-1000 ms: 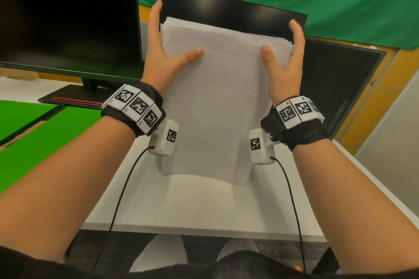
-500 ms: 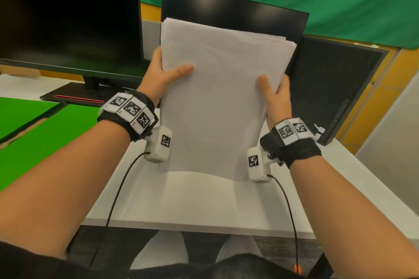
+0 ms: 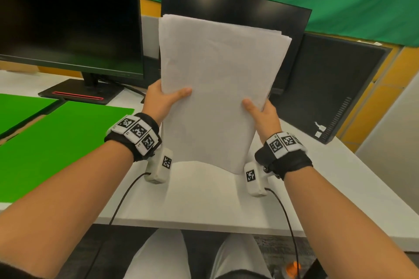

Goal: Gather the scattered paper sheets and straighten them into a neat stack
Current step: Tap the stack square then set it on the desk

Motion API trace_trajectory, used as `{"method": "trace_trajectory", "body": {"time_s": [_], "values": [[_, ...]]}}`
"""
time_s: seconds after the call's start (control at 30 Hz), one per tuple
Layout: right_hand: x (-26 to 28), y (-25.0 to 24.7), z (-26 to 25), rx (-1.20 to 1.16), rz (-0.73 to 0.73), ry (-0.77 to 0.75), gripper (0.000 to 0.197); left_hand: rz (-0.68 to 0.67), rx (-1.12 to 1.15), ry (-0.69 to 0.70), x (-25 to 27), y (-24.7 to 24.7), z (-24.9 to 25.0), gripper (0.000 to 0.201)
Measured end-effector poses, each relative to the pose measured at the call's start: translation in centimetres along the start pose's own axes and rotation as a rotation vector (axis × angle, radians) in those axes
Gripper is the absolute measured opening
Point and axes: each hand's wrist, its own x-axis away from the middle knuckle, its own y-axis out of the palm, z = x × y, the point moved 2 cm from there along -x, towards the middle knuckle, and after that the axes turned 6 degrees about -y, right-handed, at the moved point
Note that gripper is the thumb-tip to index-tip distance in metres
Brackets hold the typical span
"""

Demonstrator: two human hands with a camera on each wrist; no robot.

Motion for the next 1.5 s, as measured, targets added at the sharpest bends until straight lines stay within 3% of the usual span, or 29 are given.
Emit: {"method": "trace_trajectory", "body": {"time_s": [0.17,0.27,0.33,0.37,0.43,0.5,0.6,0.7,0.73,0.8,0.9,0.93,1.0,1.07,1.13,1.2,1.3,1.5], "values": [[-1.5,-0.5,-2.4,0.124,-0.009,-0.118,0.040,-0.005,-0.058,0.077,-0.3,-0.2,2.3,0.071],[-2.5,-1.2,-5.1,0.302,-0.070,-0.276,0.034,0.132,-0.122,0.332,-0.6,-1.4,6.4,0.100],[-2.7,-1.2,-6.6,0.454,-0.173,-0.357,0.019,0.221,-0.381,0.544,-0.3,-2.1,9.3,0.116],[-2.7,-1.0,-7.3,0.545,-0.221,-0.391,0.011,0.188,-0.511,0.600,-0.1,-2.0,10.4,0.118],[-2.4,-0.3,-8.5,0.717,-0.299,-0.481,0.011,-0.061,-0.666,0.494,0.3,-1.2,11.3,0.103],[-2.2,0.5,-9.1,0.826,-0.350,-0.542,0.009,-0.252,-0.721,0.281,0.7,-0.5,10.3,0.064],[-1.9,0.6,-9.0,0.840,-0.290,-0.568,0.014,-0.174,-0.640,0.235,0.5,-0.7,7.7,0.037],[-2.0,-2.0,-7.7,0.882,0.057,-0.605,0.043,-0.121,-0.402,0.199,0.0,-2.7,5.6,0.034],[-1.8,-3.3,-6.9,0.819,0.196,-0.552,0.061,-0.107,-0.305,0.170,-0.4,-3.7,4.9,0.033],[-1.4,-5.7,-4.7,0.540,0.362,-0.303,0.097,-0.114,-0.146,0.141,-0.8,-5.3,3.8,0.037],[-0.5,-6.6,-0.7,0.054,0.223,0.068,0.131,-0.161,0.027,0.094,-0.9,-5.9,2.8,0.037],[-0.2,-6.5,-0.1,-0.047,0.148,0.133,0.129,-0.182,0.052,0.068,-0.8,-5.7,2.5,0.038],[0.3,-6.0,0.3,-0.101,0.066,0.190,0.090,-0.208,0.060,0.030,-0.7,-5.2,2.0,0.045],[0.6,-5.7,0.4,-0.072,0.071,0.184,0.043,-0.193,0.054,-0.002,-0.7,-5.0,1.5,0.052],[0.4,-5.8,0.4,-0.035,0.119,0.117,0.025,-0.167,0.048,-0.028,-0.7,-4.9,1.0,0.056],[0.2,-5.8,0.6,0.004,0.168,0.053,0.026,-0.159,0.034,-0.055,-0.7,-4.6,0.6,0.058],[0.2,-5.7,1.4,0.031,0.174,0.014,0.033,-0.217,0.006,-0.092,-0.7,-4.0,0.2,0.042],[-0.1,-6.2,1.0,-0.027,-0.019,0.045,0.043,-0.240,0.051,-0.098,-0.8,-4.7,0.1,0.047]]}}
